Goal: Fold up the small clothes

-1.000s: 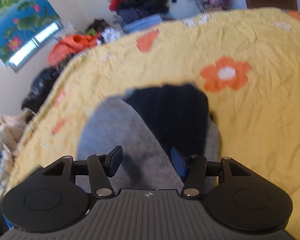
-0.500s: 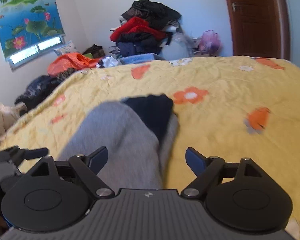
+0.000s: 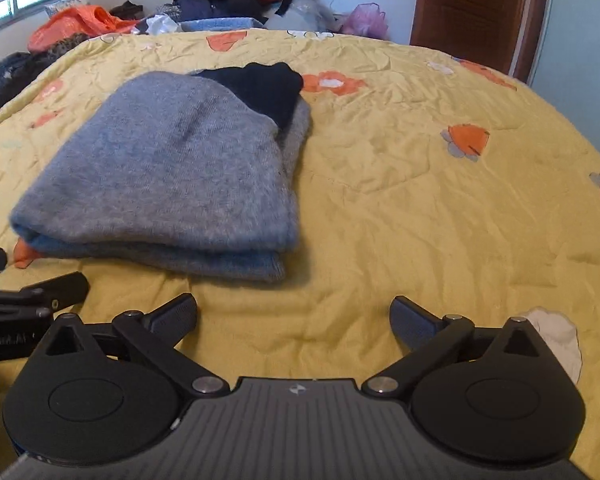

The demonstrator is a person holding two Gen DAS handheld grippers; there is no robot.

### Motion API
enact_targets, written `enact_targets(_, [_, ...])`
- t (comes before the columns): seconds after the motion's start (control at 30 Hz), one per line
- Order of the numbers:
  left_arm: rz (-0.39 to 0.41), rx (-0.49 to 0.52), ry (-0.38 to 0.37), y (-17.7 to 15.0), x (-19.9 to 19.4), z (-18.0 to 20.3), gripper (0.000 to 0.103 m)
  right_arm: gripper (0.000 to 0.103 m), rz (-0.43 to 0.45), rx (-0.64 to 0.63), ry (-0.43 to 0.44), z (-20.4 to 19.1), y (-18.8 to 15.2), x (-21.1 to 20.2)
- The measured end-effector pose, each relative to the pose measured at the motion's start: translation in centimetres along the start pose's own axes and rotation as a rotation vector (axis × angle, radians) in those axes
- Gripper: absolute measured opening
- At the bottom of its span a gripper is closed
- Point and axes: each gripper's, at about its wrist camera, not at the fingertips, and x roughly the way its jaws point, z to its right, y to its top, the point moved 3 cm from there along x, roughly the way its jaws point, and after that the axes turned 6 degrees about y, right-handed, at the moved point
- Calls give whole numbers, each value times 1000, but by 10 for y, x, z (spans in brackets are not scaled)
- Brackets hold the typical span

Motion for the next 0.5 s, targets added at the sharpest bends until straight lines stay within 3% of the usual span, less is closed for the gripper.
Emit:
enact_targets(0.23, [22,-22,18,2,3,1,103,103,92,21,-12,0,-3,5])
enact_targets(0.5, [32,-36,37,2,4,3,103,103,101,24,-18,0,-4,5])
